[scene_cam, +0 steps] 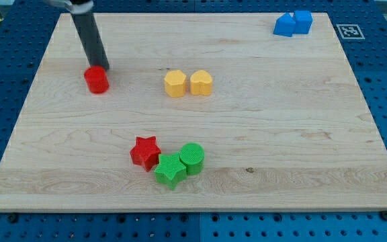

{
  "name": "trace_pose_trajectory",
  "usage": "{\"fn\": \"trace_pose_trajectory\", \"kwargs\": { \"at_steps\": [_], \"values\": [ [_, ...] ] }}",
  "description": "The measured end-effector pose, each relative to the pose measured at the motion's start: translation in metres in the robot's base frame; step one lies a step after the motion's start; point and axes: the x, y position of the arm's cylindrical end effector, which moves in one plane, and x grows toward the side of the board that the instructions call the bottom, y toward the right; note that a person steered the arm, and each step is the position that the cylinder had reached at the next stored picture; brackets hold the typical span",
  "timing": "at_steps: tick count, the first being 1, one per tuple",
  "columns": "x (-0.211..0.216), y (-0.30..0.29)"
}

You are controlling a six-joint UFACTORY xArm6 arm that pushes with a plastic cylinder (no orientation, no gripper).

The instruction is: Slide the red circle into the red star

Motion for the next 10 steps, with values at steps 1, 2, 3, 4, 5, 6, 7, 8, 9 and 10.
{"fn": "trace_pose_trajectory", "kwargs": {
  "at_steps": [1, 2, 3, 4, 5, 6, 7, 8, 9, 10],
  "values": [
    [0.062, 0.038],
    [0.067, 0.038],
    [0.041, 0.007],
    [0.017, -0.023],
    [0.019, -0.058],
    [0.050, -0.042],
    [0.080, 0.009],
    [0.088, 0.064],
    [0.089, 0.068],
    [0.089, 0.035]
  ]
}}
